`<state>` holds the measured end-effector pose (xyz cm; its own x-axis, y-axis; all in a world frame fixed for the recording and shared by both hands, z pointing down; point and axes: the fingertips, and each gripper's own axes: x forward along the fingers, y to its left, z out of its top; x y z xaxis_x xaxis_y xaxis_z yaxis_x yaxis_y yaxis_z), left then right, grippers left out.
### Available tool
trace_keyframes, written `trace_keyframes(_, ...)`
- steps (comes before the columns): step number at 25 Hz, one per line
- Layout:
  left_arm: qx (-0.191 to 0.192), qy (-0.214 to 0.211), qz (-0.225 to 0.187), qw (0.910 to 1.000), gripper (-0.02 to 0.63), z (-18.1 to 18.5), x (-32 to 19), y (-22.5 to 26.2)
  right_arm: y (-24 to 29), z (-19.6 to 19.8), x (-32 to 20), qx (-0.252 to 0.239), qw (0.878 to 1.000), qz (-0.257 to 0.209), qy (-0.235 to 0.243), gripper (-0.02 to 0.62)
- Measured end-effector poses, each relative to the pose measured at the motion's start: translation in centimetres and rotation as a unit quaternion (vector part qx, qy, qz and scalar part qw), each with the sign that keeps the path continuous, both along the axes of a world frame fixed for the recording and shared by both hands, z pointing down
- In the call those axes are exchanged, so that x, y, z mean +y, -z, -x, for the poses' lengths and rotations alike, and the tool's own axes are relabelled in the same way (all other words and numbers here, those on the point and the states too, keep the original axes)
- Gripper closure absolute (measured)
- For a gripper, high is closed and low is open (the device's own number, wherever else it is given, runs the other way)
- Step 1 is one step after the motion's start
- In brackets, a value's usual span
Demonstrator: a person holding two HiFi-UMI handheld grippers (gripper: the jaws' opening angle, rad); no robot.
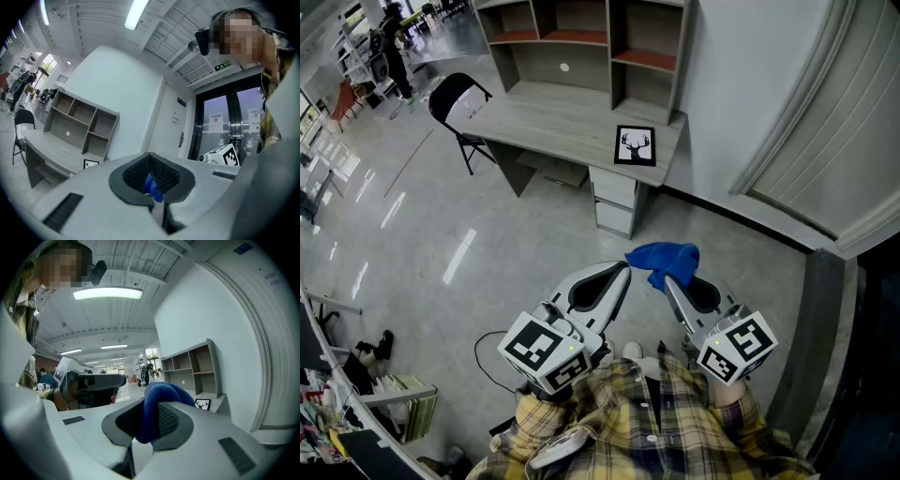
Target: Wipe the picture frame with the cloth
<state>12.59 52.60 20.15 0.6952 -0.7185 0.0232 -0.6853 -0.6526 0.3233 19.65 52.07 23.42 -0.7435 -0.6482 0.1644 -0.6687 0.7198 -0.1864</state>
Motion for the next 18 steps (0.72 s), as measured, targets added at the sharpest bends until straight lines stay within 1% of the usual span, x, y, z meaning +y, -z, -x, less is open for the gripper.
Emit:
trace_keyframes(3, -0.01, 0.005, -0.01, 0.9999, 0.601, 0.2, -0.7, -0.1, 0.0, 0.3, -0.7, -0.011, 1.0, -0.009, 0.007, 0.543)
trace_keyframes(9, -0.012, -0.002, -0.008, 0.9999, 0.601, -1.0, -0.4, -0.4, 0.0, -0.5, -0.2, -0.014, 1.0, -0.01, 0.009, 0.543)
trace_keyframes(15, -0.014, 0.0, -0.006, 0.9999, 0.601, -2.2, 0.5, -0.8, -0.2, -2.3, 1.2, -0.024, 1.0, -0.002, 0.003, 0.543)
trace_keyframes(18, -0.017, 0.006, -0.01, 0.9998, 0.601, -2.4, 1.0, -0.9, -0.6, -3.4, 1.8, -0.029, 1.0, -0.007, -0.003, 0.543)
